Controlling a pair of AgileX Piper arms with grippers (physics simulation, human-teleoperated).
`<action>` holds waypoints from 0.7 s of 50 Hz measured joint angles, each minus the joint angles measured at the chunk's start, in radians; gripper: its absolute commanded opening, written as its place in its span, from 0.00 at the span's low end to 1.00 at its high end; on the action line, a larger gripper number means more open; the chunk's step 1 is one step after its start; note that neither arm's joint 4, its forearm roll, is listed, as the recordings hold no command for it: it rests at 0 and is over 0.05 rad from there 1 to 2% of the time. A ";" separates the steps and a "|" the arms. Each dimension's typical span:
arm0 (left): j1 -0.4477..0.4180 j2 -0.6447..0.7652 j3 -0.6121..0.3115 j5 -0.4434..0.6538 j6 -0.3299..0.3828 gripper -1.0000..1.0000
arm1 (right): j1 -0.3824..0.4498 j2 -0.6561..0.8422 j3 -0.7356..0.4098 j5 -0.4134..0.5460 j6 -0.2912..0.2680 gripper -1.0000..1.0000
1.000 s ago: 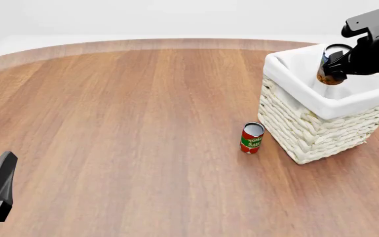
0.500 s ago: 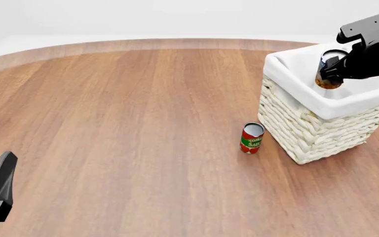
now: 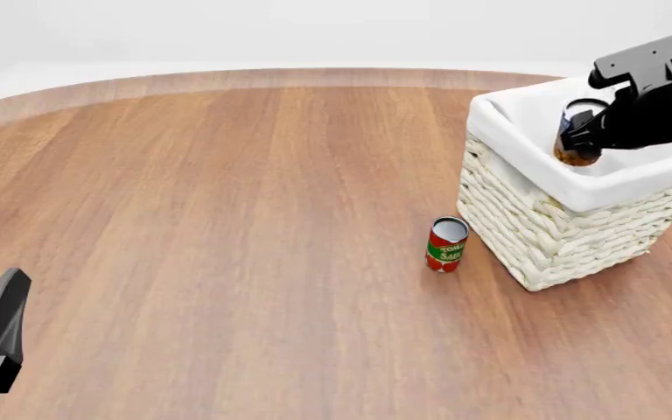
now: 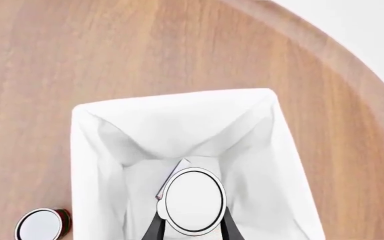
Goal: Pick up the alphabet soup and the cream cheese box, and put them in the basket.
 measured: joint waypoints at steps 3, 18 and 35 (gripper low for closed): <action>0.000 0.000 0.000 0.000 0.000 1.00 | 0.000 0.003 0.003 -0.004 0.001 0.00; 0.000 0.000 0.000 0.000 0.000 1.00 | -0.003 0.011 0.014 -0.018 0.000 0.00; 0.000 0.000 0.000 0.000 0.000 1.00 | -0.014 0.009 0.011 -0.023 0.008 1.00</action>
